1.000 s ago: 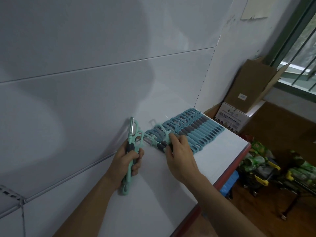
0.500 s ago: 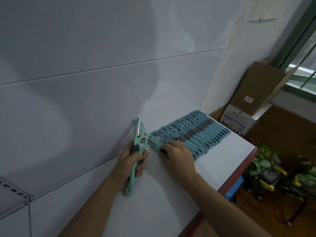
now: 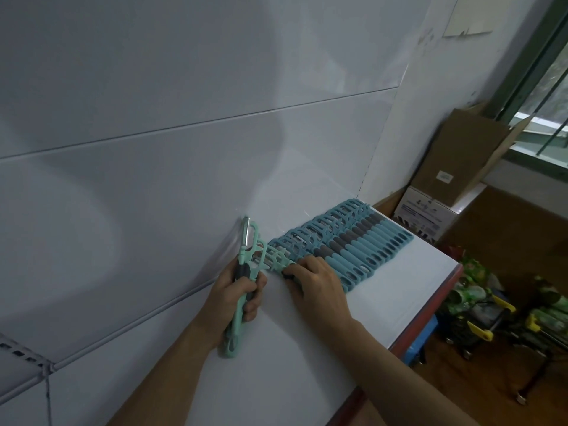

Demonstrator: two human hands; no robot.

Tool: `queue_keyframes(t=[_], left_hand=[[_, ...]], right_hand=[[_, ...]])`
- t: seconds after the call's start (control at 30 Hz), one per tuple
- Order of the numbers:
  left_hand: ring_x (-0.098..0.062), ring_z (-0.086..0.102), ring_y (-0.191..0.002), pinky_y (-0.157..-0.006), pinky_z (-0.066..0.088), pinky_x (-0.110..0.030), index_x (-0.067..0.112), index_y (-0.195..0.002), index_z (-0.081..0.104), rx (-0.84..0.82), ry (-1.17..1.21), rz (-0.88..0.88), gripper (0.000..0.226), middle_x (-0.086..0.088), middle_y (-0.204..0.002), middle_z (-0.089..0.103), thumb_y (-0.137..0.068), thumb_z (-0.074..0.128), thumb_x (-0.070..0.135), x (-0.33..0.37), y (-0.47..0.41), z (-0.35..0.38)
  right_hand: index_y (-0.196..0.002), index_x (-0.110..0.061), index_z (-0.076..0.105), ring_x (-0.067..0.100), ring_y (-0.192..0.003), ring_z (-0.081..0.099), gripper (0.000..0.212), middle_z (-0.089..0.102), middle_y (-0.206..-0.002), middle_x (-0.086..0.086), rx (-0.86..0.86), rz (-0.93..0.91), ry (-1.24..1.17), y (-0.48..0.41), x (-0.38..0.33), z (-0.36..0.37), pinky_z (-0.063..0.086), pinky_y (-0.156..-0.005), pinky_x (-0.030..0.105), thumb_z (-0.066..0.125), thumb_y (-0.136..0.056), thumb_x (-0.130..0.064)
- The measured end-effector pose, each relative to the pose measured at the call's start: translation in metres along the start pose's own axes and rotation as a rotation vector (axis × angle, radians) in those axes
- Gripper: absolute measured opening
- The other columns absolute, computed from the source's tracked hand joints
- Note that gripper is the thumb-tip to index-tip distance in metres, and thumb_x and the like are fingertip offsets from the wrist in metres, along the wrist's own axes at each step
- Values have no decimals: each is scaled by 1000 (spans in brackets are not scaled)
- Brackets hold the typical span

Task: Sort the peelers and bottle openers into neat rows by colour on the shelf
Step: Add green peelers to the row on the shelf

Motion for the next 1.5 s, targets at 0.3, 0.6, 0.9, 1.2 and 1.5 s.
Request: queue_keyframes(t=[0.3, 0.6, 0.9, 1.2, 1.5], left_hand=[[-22, 69, -115, -85, 58, -40, 17, -140, 54, 63, -54, 108, 64, -10, -123, 72, -78, 53, 6, 2, 4, 14], [-34, 63, -126, -104, 52, -49, 7, -142, 49, 15, 93, 62, 64, -19, -131, 67, -78, 48, 2, 0, 7, 22], [-16, 33, -41, -41, 28, -19, 11, -103, 55, 188, 67, -19, 32, -12, -76, 52, -72, 51, 6, -3, 15, -7], [-10, 26, -43, -37, 25, -18, 2, -123, 56, -8, 224, -64, 56, -9, -69, 40, -67, 53, 3, -5, 14, -17], [-9, 30, -43, -40, 22, -20, 13, -130, 42, -79, 230, -65, 74, -4, -67, 43, -59, 64, 17, -6, 16, -12]], right_hand=[[-106, -21, 61, 22, -75, 69, 26, 75, -90, 0, -89, 622, -951, 20, -34, -17, 57, -65, 36, 79, -88, -27], [-103, -12, 63, 34, -84, 71, 23, 72, -89, 11, -99, 647, -1097, 28, -33, -15, 60, -79, 51, 74, -87, 0], [-104, -16, 58, 12, -81, 56, 19, 67, -98, -1, -9, 150, -284, 0, -13, -30, 41, -66, 17, 67, -91, -5], [-97, -13, 68, 22, -80, 60, 15, 63, -97, 3, -19, 9, -157, 3, -11, -9, 50, -66, 31, 77, -85, -12], [-96, -14, 74, 29, -79, 60, 6, 66, -88, 5, 32, -43, -85, 5, -7, -5, 50, -67, 39, 72, -91, -17]])
Point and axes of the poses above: each hand's wrist, its own y-axis away from the middle knuckle, its own z-axis out of the palm, x = y × z, the point moved 5 cm from there along -y, towards the middle knuckle
